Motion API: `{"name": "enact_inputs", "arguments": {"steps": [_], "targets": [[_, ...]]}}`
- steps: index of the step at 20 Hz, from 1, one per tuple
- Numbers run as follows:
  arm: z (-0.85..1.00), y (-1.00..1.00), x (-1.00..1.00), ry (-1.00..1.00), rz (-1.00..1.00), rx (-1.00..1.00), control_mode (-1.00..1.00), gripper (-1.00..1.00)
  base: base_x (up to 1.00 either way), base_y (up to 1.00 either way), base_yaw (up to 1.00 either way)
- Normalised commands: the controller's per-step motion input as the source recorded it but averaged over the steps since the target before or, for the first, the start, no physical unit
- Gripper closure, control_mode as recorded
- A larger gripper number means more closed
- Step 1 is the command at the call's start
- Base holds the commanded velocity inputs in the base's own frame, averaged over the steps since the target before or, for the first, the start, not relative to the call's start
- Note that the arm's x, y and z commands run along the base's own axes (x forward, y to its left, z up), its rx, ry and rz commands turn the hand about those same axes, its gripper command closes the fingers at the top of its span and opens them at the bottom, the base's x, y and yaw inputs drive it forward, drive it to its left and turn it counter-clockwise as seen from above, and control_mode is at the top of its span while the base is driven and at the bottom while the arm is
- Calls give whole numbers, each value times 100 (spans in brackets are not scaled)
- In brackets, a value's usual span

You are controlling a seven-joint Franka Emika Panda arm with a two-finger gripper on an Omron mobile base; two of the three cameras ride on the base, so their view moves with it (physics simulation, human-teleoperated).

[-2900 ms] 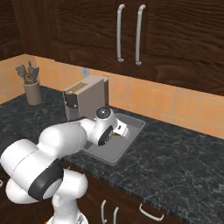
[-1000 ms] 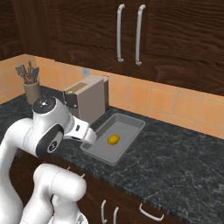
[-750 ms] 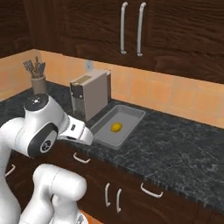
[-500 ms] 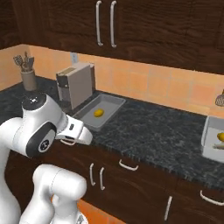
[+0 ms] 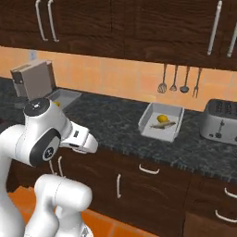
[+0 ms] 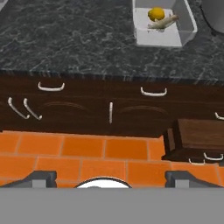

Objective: Place one lemon and one fish in each tupperware on the nearby counter, to pack two identical lunches.

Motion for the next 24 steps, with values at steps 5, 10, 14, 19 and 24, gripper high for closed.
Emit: {"name": "enact_inputs", "arguments": {"steps": [5,10,14,19,24], "targets": [[0,0,0,0,0,0,100,-100,-38,-100,-31],[0,0,0,0,0,0,100,-100,-50,-100,-29],[0,0,0,0,0,0,100,-100,-56,-100,-26],[0,0,0,0,0,0,100,-100,-12,-100,-20],[0,0,0,0,0,0,100,-100,0,-100,-8]]}}
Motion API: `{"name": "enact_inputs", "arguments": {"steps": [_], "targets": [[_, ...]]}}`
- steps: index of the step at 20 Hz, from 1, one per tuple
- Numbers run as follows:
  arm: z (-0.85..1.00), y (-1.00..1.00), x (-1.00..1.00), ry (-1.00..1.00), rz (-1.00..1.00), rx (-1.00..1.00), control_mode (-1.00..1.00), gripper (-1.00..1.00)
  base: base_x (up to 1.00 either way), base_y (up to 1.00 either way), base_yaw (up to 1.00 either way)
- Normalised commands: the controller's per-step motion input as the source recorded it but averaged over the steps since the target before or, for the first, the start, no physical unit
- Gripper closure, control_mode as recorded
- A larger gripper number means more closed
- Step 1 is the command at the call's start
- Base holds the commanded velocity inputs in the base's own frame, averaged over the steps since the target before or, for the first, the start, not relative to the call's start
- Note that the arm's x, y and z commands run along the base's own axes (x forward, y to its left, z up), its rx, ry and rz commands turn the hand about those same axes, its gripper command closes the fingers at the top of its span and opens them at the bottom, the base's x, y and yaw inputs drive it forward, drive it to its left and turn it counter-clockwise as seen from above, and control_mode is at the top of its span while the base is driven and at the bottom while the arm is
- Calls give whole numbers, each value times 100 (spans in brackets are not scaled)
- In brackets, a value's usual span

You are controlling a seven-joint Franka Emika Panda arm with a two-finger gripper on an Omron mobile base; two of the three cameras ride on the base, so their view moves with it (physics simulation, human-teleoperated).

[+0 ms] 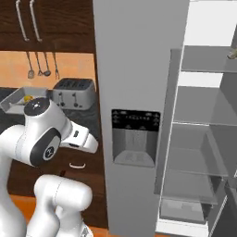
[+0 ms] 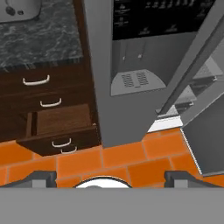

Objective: Place one lemon and one fish in each tupperware on the nearby counter, to pack two identical lunches.

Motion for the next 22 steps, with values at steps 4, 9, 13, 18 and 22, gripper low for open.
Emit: {"name": "enact_inputs", "arguments": {"steps": [4,9,13,18,22], "targets": [[0,0,0,0,0,0,100,-100,0,-98,0],[0,0,0,0,0,0,100,-100,1,-80,0],[0,0,0,0,0,0,100,-100,14,-52,0],[0,0,0,0,0,0,100,-100,16,-49,0],[0,0,0,0,0,0,100,-100,24,-45,0]]}}
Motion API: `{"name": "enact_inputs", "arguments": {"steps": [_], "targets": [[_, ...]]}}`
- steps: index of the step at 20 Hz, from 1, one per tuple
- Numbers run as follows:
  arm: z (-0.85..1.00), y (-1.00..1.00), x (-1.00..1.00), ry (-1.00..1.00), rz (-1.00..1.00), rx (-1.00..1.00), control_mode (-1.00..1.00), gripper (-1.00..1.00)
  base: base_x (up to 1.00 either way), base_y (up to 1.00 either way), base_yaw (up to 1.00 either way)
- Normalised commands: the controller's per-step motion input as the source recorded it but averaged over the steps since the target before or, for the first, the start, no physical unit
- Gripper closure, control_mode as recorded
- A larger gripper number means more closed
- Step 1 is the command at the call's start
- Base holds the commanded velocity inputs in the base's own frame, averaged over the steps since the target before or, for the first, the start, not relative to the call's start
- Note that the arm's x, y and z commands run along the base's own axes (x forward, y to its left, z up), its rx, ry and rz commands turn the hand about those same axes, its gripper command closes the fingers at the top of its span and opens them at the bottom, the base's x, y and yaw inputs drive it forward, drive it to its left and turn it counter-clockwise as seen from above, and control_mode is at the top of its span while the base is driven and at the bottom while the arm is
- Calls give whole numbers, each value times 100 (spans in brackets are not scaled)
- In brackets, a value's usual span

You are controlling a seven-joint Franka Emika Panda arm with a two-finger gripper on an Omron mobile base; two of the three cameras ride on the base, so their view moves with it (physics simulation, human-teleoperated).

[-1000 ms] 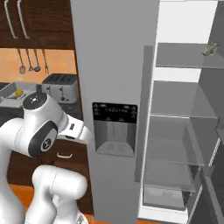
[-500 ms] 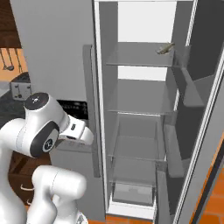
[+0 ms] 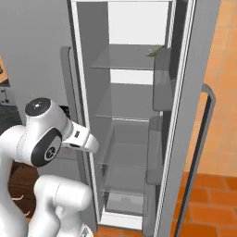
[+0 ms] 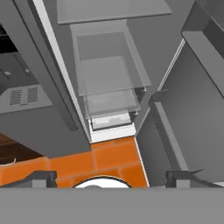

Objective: Place one lemon and one fish in each tupperware on the nearby counter, to pack two identical lunches.

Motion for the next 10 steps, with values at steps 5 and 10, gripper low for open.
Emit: {"name": "enact_inputs", "arguments": {"steps": [5,10], "targets": [[0,0,0,0,0,0,100,-100,56,-21,0],[0,0,0,0,0,0,100,-100,42,-43,0]]}}
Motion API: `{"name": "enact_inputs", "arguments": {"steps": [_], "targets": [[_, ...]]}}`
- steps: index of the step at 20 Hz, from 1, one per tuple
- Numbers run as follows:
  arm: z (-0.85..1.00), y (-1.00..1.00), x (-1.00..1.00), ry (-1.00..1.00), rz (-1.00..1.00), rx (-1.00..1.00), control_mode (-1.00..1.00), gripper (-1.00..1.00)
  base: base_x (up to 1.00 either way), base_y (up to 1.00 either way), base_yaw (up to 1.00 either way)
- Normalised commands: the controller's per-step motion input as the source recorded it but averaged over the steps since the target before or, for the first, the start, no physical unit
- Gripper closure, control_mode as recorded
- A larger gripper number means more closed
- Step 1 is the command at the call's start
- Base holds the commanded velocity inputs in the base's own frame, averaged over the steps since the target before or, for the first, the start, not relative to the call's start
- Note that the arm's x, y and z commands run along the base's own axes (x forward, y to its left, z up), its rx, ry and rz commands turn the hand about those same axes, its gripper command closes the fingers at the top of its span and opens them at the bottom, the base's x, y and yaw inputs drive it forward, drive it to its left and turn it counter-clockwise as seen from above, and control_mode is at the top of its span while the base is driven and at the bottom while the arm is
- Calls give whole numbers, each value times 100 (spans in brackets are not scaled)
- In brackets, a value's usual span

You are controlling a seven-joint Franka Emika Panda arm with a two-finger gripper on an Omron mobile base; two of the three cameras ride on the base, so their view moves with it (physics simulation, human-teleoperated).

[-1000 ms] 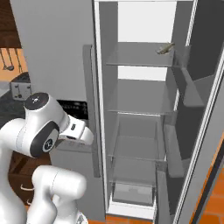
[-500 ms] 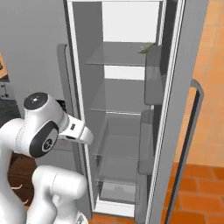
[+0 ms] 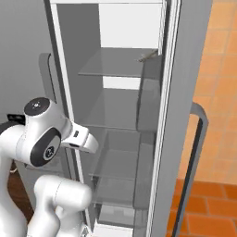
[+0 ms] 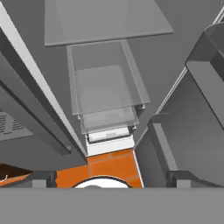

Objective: Place one lemon and one fish in each tupperware on the nearby counter, to pack two identical lunches.

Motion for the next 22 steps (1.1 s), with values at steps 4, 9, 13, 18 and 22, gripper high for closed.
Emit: {"name": "enact_inputs", "arguments": {"steps": [4,9,13,18,22], "targets": [[0,0,0,0,0,0,100,-100,27,-46,0],[0,1,26,-3,0,0,-100,-100,17,-2,0],[32,15,50,-29,0,-2,-100,-100,0,0,0],[79,23,48,-39,-1,-4,-100,-100,0,0,0],[99,-3,10,-21,-7,2,-100,-100,0,0,0]]}}
